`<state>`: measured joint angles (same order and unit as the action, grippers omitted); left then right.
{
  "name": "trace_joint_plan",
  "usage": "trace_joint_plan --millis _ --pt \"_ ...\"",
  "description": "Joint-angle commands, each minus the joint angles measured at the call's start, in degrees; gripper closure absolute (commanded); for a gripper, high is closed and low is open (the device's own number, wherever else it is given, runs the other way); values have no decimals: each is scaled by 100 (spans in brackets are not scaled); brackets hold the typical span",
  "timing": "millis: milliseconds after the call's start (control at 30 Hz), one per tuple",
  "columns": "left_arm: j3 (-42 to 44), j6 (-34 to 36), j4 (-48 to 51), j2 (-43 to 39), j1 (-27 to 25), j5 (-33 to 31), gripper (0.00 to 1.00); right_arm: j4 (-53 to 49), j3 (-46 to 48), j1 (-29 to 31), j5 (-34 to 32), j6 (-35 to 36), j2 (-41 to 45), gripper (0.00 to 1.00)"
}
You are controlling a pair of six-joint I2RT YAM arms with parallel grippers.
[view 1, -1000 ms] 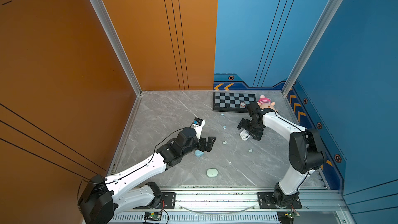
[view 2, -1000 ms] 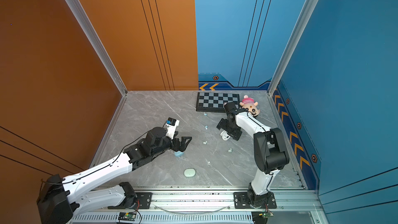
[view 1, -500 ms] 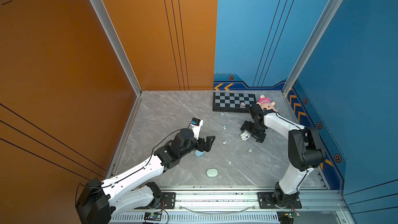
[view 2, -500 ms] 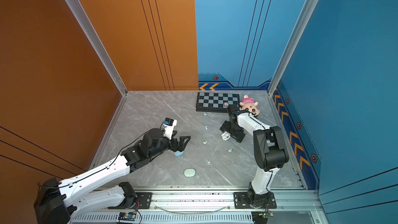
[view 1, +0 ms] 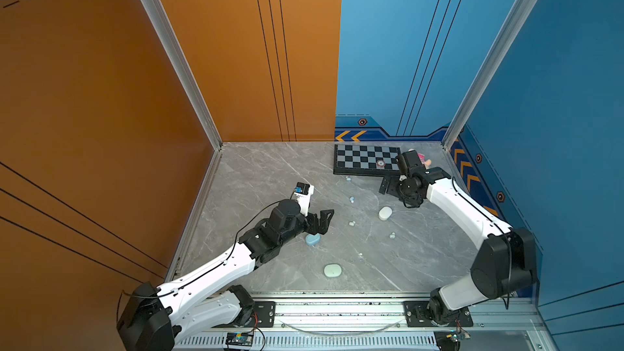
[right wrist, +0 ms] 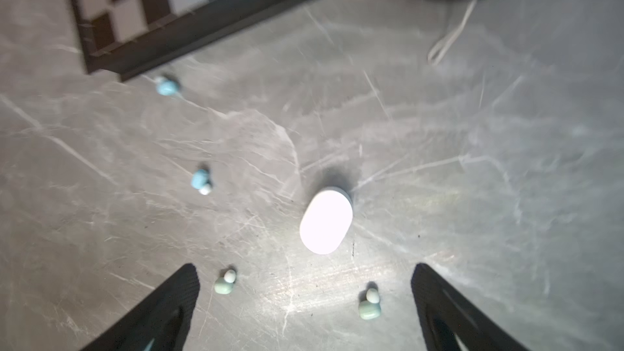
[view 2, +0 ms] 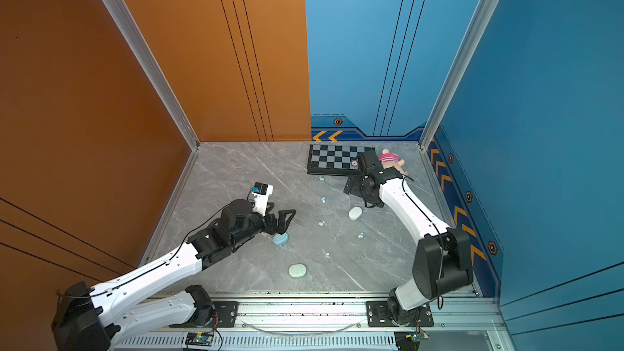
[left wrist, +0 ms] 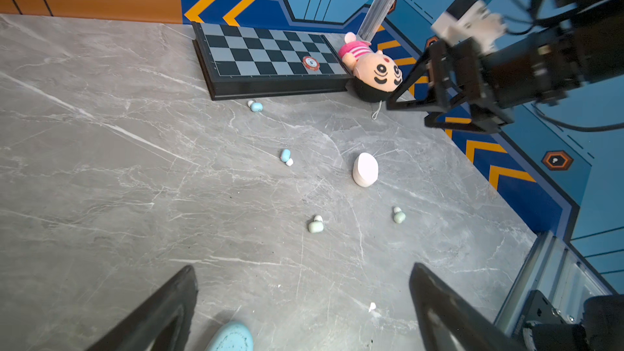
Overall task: Insert the wireless bluetooth earbuds into the charging case
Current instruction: 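Move the right gripper over the pale green oval case near the robot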
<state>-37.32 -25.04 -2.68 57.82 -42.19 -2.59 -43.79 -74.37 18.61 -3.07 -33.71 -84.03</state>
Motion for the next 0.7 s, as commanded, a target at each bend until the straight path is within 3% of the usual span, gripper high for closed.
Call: trace_joint_plan --millis 0,167,267,333,400,467,567,667 --pt "208 -79 -126 -361 176 69 2 26 -256 164 -760 918 909 0" --pt "587 -282 -267 -965 435 131 2 1036 680 -749 78 88 2252 0" --pt "991 -1102 -337 -1351 718 12 2 2255 1570 -1495 1626 -247 3065 1" --pt "1386 -1780 -582 -1679 979 27 2 2422 1785 -1595 2166 -284 3315 3" --pt "1821 -1817 -1133 -2020 1205 371 2 2276 1800 -1535 2768 -121 3310 6" --pt "1838 -1625 -918 -2346 1322 461 2 1776 1665 -1303 3143 164 3177 8" --pt "1443 -957 22 -2704 1436 611 2 500 1253 -720 2995 562 2765 14" --pt "976 -279 978 -2883 1513 687 2 -674 923 130 1934 104 2254 21"
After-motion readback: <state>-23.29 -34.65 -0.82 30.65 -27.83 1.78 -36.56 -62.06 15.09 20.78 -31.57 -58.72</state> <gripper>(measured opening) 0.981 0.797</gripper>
